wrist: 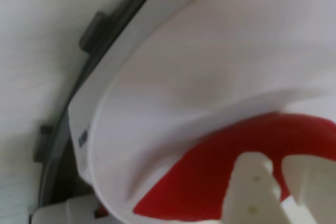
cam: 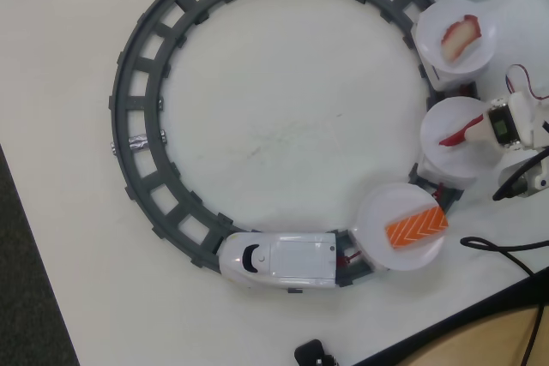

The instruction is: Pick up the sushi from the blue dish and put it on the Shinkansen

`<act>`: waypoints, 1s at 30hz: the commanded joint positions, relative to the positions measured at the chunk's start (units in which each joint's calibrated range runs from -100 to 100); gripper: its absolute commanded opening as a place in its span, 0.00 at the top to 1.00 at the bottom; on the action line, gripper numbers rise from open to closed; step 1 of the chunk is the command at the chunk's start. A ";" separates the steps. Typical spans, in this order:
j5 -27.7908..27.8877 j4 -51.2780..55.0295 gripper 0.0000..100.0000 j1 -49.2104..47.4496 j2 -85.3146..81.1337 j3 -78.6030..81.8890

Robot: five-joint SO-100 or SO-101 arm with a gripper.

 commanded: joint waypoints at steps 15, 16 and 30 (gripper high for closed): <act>-0.09 0.03 0.98 -1.60 -8.01 -2.24; -0.19 0.03 0.98 -1.87 -7.51 -2.15; 5.10 14.49 0.94 -6.01 -7.34 -14.27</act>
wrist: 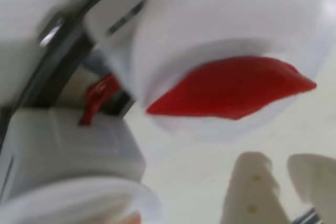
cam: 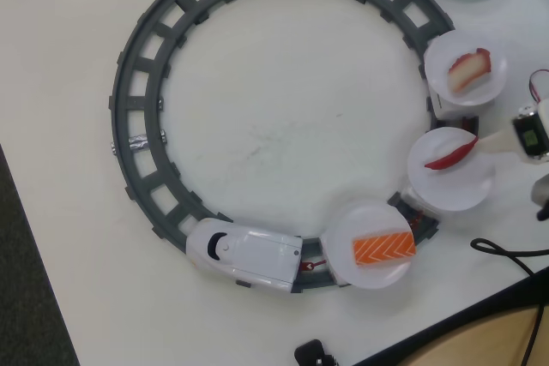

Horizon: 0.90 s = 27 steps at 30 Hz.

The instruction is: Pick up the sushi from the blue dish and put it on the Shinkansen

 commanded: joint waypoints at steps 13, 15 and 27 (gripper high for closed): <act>-15.61 4.30 0.93 48.47 -21.66 2.54; -15.56 2.34 0.93 53.66 -22.58 9.10; -15.08 -19.06 0.93 65.99 -31.01 48.05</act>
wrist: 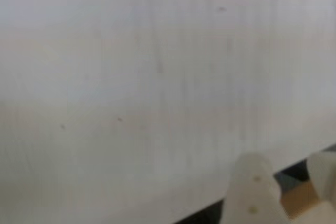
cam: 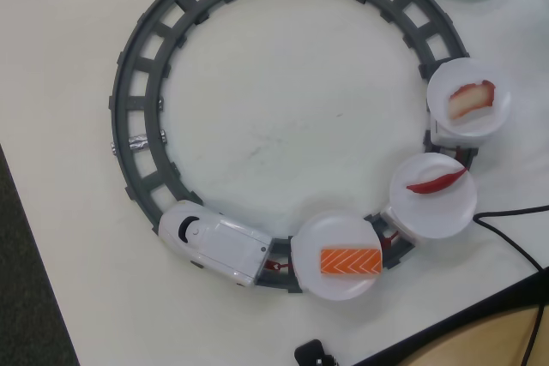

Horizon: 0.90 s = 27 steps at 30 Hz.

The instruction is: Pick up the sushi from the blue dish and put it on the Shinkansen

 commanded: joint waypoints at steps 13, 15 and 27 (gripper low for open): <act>-0.18 11.28 0.93 1.99 -32.80 17.68; -0.29 12.05 0.93 1.99 -36.22 18.66; -0.18 11.62 0.93 1.90 -35.89 18.66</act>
